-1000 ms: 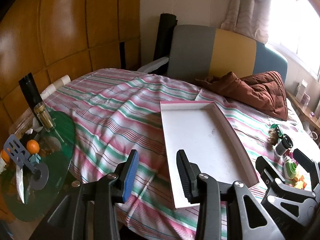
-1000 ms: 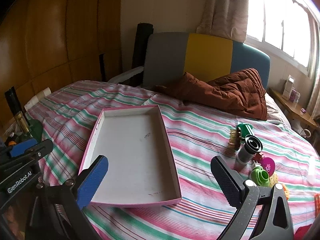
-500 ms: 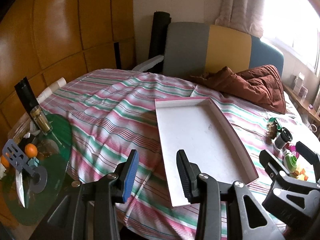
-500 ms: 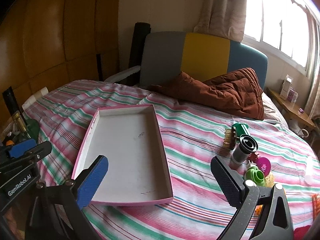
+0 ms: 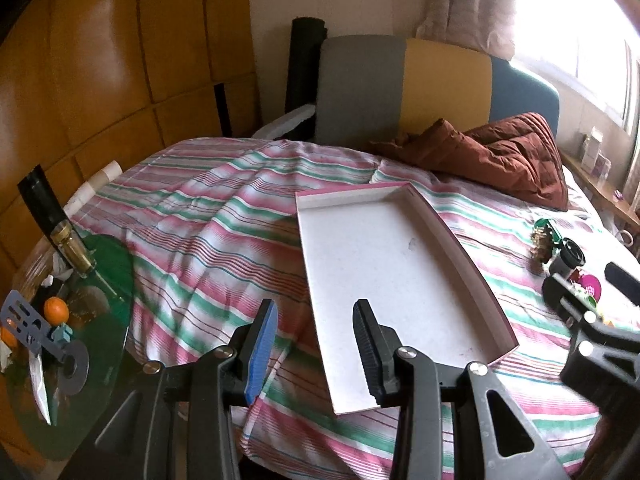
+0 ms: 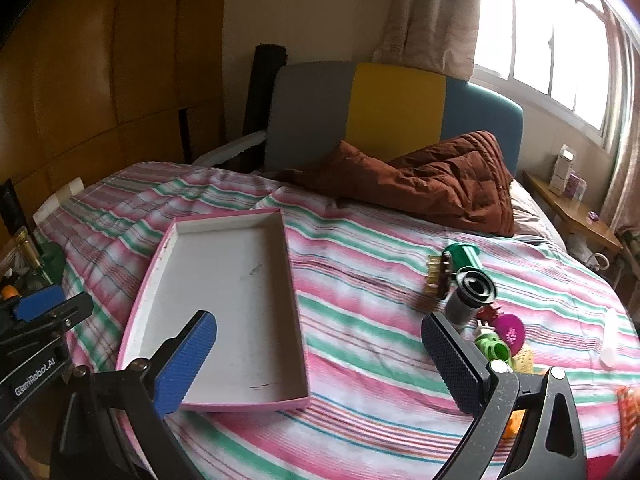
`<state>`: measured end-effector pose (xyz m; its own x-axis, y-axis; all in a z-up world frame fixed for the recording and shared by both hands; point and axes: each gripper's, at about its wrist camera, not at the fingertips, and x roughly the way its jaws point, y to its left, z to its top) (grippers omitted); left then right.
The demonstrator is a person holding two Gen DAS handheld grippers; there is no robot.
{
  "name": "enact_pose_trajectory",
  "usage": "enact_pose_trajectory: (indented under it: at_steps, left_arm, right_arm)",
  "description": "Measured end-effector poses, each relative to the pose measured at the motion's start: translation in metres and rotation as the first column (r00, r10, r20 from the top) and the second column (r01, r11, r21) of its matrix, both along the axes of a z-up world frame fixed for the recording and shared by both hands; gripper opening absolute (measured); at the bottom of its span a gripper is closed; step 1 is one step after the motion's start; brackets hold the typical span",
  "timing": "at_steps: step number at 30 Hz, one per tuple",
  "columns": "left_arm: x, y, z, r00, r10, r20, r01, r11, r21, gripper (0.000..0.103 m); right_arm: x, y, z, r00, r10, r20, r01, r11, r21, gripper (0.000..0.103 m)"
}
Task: Organize rigid objects
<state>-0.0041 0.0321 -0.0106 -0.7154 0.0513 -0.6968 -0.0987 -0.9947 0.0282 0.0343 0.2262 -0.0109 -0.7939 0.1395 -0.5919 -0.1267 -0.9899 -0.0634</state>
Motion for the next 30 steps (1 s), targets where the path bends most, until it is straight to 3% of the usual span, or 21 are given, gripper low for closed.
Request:
enact_pose_trajectory:
  at_steps: [5, 10, 13, 17, 22, 23, 25, 28, 30]
  left_arm:
    - [-0.001, 0.008, -0.004, 0.997, -0.074, 0.034, 0.074, 0.997, 0.012, 0.039]
    - [-0.006, 0.015, -0.006, 0.965, -0.240, 0.104, 0.220, 0.960, 0.171, 0.040]
    - [-0.007, 0.028, -0.007, 0.954, -0.278, 0.112, 0.254, 0.948, 0.192, 0.040]
    - [-0.011, 0.053, -0.011, 0.915, -0.382, 0.128, 0.351, 0.913, 0.209, 0.040]
    - [-0.018, 0.089, -0.017, 0.855, -0.483, 0.189, 0.437, 0.867, 0.240, 0.042]
    - [-0.020, 0.096, -0.018, 0.838, -0.507, 0.200, 0.455, 0.853, 0.258, 0.044]
    - [-0.021, 0.110, -0.016, 0.813, -0.543, 0.210, 0.482, 0.830, 0.282, 0.056]
    - [-0.028, 0.132, -0.015, 0.787, -0.575, 0.225, 0.505, 0.809, 0.302, 0.057]
    - [-0.035, 0.148, -0.014, 0.780, -0.581, 0.233, 0.514, 0.807, 0.292, 0.057]
  right_arm:
    - [0.000, 0.025, 0.006, 1.000, -0.030, 0.004, 0.030, 0.999, -0.017, 0.103]
    - [0.006, 0.081, 0.020, 0.992, -0.127, -0.018, 0.125, 0.990, -0.070, 0.103]
    - [0.012, 0.121, 0.024, 0.981, -0.194, -0.012, 0.191, 0.972, -0.138, 0.103]
    - [0.026, 0.182, 0.021, 0.948, -0.318, 0.016, 0.313, 0.920, -0.236, 0.103]
    - [0.049, 0.246, -0.002, 0.888, -0.453, 0.076, 0.449, 0.822, -0.351, 0.103]
    - [0.053, 0.255, -0.009, 0.879, -0.468, 0.090, 0.466, 0.804, -0.369, 0.103]
    - [0.060, 0.266, -0.019, 0.865, -0.490, 0.106, 0.488, 0.775, -0.401, 0.103]
    - [0.066, 0.282, -0.026, 0.855, -0.503, 0.124, 0.491, 0.709, -0.506, 0.103]
    - [0.068, 0.287, -0.027, 0.849, -0.515, 0.121, 0.496, 0.697, -0.517, 0.103]
